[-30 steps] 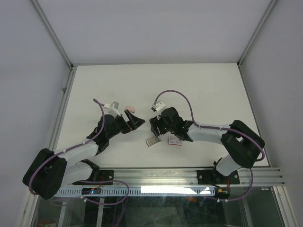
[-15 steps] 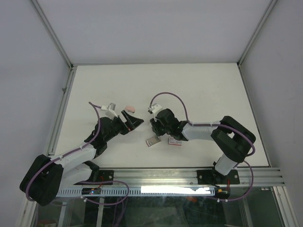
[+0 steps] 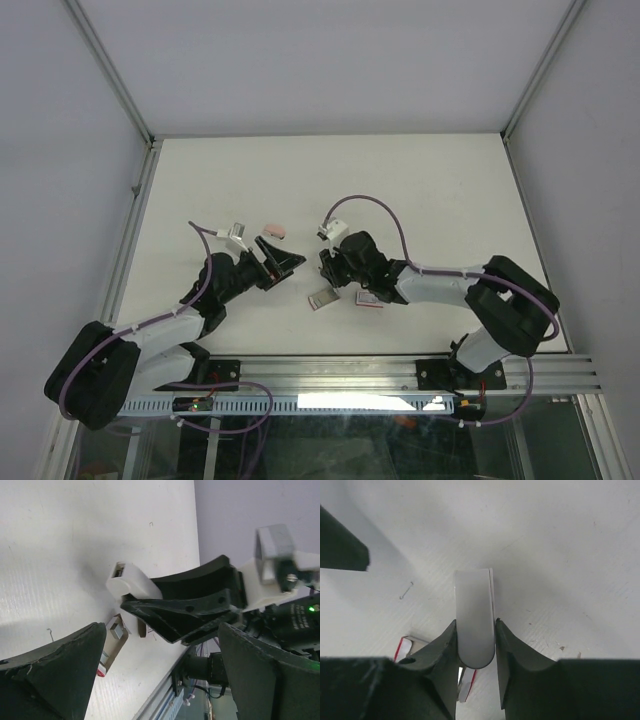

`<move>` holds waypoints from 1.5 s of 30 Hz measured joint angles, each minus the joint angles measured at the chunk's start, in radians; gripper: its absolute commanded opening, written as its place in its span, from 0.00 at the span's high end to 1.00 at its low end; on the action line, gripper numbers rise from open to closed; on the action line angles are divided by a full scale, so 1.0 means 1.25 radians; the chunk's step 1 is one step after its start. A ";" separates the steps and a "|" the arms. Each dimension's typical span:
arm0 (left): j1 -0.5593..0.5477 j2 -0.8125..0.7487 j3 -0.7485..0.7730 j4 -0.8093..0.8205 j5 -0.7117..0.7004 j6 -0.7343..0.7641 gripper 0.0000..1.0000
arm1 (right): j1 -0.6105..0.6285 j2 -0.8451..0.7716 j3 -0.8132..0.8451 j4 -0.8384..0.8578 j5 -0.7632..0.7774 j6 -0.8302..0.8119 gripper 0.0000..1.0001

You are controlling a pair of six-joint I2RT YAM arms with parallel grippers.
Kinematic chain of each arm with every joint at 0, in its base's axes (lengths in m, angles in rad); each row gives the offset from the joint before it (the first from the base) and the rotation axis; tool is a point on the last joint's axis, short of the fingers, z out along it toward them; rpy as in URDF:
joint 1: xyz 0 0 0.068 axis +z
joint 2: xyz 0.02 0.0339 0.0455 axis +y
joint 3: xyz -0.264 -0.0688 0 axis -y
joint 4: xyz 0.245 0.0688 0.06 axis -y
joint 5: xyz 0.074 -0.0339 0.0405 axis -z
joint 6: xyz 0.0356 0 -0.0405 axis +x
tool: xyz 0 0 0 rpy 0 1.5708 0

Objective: Load the staples into the stapler

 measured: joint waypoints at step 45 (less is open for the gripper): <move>-0.071 0.198 0.094 0.139 0.054 -0.058 0.46 | 0.008 -0.271 -0.140 0.102 -0.163 0.003 0.98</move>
